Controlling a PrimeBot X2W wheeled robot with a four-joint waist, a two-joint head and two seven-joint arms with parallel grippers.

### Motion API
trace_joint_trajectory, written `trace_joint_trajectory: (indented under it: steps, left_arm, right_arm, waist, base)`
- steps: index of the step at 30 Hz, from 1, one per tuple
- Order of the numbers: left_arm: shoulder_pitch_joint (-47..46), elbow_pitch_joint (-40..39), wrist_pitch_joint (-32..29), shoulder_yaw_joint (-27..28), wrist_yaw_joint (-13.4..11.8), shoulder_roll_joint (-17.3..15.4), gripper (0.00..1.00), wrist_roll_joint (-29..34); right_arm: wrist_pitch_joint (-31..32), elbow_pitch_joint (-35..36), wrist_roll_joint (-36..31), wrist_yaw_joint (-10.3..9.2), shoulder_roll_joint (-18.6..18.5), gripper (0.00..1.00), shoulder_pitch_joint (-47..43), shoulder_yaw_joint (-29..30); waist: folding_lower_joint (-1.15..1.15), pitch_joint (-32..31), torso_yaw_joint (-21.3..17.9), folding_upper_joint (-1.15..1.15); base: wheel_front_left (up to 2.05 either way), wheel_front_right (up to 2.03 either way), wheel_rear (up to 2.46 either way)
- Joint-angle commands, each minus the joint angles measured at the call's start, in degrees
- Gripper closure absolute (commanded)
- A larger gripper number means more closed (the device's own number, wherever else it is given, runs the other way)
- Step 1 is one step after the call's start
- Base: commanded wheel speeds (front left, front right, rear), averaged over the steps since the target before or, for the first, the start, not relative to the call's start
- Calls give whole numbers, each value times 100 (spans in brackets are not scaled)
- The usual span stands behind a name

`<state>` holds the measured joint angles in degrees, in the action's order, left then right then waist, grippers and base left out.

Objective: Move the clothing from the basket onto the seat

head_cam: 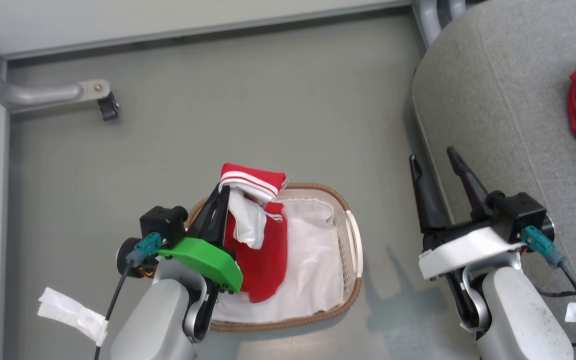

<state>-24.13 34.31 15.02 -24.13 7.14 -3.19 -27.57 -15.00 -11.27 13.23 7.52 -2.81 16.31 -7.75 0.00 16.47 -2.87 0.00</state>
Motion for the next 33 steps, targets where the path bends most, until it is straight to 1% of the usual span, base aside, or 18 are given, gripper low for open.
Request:
trace_joint_trajectory:
  steps: [1, 8, 19, 28, 33]
  left_arm:
    - [99, -121, 22, 63, 43, -13, 100, 87]
    - [109, -749, 22, 165, 40, 5, 100, 205]
    - [-294, -1492, 22, 83, 40, -15, 100, 82]
    - [-501, -1839, 22, 31, 40, -29, 100, 7]
    - [-471, -1937, 22, -14, 41, -15, 100, -43]
  right_arm:
    - [-27, -22, 41, -6, -24, 0, -119, -16]
    - [-27, -95, 116, -6, -25, 0, -327, -121]
    - [-27, -171, 152, -6, -25, 0, -627, -179]
    - [-27, -222, 188, -6, -25, 0, -825, -221]
    - [-27, -240, 151, -6, -24, 0, -910, -266]
  waist:
    - [0, -305, 66, 0]
    - [0, -562, -61, 0]
    - [0, -914, -177, 0]
    - [0, -1139, -216, 0]
    - [0, -1183, -200, 0]
  base:
    - [0, 0, 0]
    - [0, 0, 0]
    - [0, 0, 0]
    - [0, 0, 0]
    - [0, 0, 0]
